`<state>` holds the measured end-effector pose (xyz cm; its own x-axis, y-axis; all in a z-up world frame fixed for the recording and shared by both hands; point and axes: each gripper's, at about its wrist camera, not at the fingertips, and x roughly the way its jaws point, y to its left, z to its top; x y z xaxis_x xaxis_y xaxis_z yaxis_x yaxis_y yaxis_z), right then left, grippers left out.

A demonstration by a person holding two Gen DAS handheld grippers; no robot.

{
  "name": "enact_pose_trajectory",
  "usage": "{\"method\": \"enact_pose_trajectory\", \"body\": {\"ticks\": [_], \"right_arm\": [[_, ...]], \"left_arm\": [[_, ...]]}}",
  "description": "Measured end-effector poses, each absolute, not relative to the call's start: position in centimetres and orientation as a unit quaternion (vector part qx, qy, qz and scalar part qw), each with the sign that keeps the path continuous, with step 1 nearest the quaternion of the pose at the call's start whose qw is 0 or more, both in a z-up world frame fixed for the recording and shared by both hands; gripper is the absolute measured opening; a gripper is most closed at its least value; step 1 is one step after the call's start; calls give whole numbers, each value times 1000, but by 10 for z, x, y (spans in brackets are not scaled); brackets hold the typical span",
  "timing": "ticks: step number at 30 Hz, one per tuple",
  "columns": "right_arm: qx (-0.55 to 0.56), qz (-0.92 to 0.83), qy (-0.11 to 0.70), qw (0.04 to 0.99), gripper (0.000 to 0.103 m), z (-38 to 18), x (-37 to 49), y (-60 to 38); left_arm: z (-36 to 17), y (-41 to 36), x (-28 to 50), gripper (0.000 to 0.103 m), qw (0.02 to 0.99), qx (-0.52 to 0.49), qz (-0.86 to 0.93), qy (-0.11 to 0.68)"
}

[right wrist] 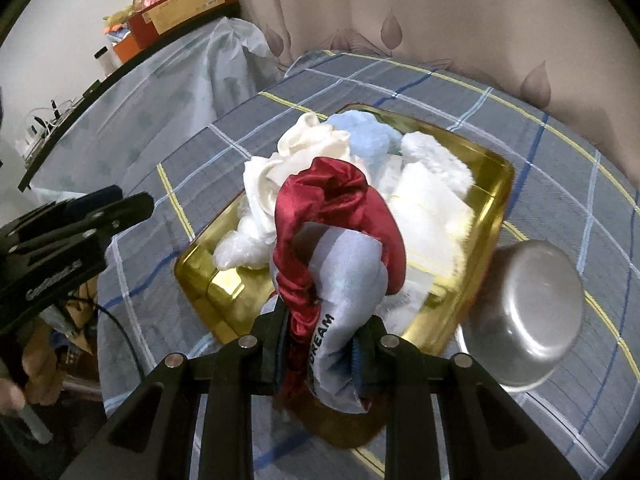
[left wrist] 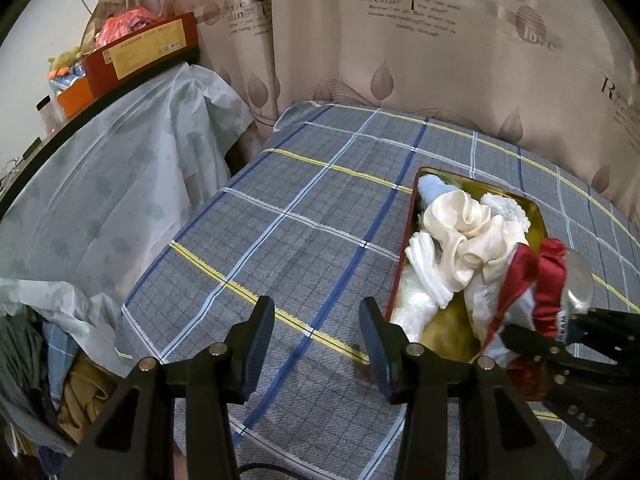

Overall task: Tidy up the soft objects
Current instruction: 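Carry the red-and-white sock with the right gripper over the tray and lower it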

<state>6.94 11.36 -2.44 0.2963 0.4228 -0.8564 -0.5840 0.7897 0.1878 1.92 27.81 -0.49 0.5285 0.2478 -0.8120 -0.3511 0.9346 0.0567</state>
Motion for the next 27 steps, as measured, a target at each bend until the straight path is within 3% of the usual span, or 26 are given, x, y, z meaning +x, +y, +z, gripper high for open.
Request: {"method": "enact_pose_trajectory", "body": {"ticks": [10,16,18,23,27], "right_arm": [[-79,298,491,815,22,-36,86,131],[-67,295,478,825,41,-32,78,129],[-65,294,475,827,59,-28,76,127],[-67,287,460,838,76,-18,68,123],[-63,281,446,847,83,-7,61,117]], "left_arm": [[-7,281,21,45,871,-65,174,455],[-9,280,21,45,872,-67,174,453],[-9,280,21,45,871,-65,173,454],[-10,276,21,45,873,-60,169,454],[-11,273,22,45,873,-61,166,454]]}}
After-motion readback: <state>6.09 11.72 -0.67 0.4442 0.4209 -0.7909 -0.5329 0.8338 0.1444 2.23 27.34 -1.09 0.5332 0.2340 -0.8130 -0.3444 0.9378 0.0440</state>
